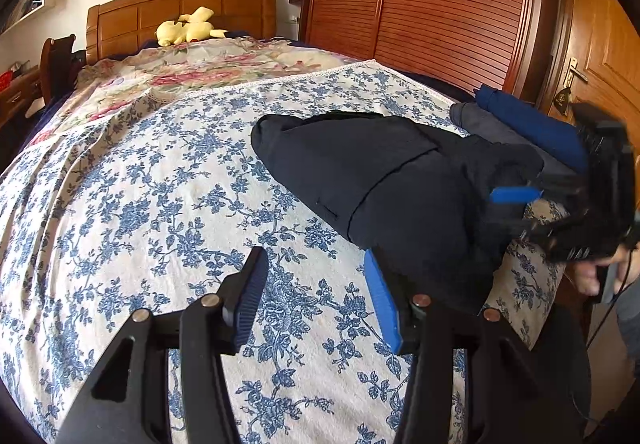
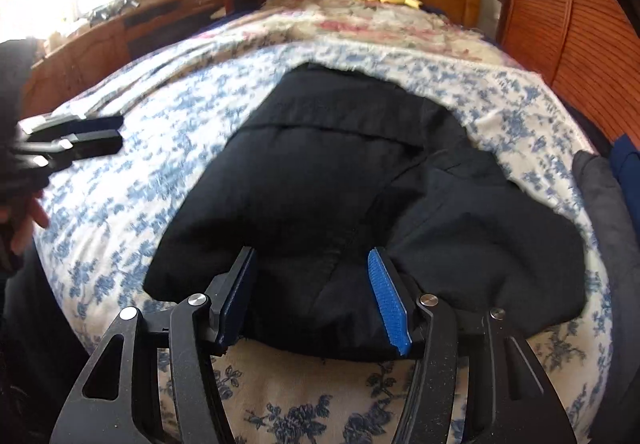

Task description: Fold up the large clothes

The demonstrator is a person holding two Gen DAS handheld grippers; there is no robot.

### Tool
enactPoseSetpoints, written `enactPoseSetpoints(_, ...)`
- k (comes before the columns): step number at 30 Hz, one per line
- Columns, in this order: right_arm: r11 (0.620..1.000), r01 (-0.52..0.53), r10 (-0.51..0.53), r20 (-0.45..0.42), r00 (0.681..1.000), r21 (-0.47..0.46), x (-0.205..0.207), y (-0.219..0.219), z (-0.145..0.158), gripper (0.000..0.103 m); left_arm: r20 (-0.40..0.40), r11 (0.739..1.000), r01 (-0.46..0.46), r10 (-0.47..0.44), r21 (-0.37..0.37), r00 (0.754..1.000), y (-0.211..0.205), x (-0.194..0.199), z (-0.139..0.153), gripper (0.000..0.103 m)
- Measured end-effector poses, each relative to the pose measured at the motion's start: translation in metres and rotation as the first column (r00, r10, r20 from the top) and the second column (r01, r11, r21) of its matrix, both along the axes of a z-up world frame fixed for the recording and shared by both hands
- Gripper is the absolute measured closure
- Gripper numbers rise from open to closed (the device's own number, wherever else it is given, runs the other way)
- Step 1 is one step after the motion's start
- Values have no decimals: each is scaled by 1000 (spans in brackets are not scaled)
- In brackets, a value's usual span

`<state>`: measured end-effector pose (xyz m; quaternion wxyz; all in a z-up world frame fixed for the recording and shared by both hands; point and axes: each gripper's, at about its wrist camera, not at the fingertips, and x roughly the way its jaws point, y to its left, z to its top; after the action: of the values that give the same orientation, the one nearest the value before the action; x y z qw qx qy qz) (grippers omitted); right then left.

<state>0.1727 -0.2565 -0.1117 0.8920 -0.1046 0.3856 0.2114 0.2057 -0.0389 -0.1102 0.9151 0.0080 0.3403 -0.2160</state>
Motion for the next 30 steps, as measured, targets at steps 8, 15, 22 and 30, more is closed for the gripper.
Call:
enactPoseSetpoints(8,990,131,-129,45,991,-47,10,-42,16,46,8,1000,9,-9,-2,1000,-7,0,2,54)
enactPoseSetpoints(15,988,110,-111,3,994,-105,13,-49,-20,45,23,1000,22,-23,9,999,-22,11,6,54)
enactPoseSetpoints(22,989,145,-144,25,989,-4,-11,-68,1,46,36,997,49,-51,51,998,-44,43,12,53)
enactPoseSetpoints(30,977,203,-206,48,977,67,-25,-94,21,44,24,994,45,-47,96,999,-61,95,5,53)
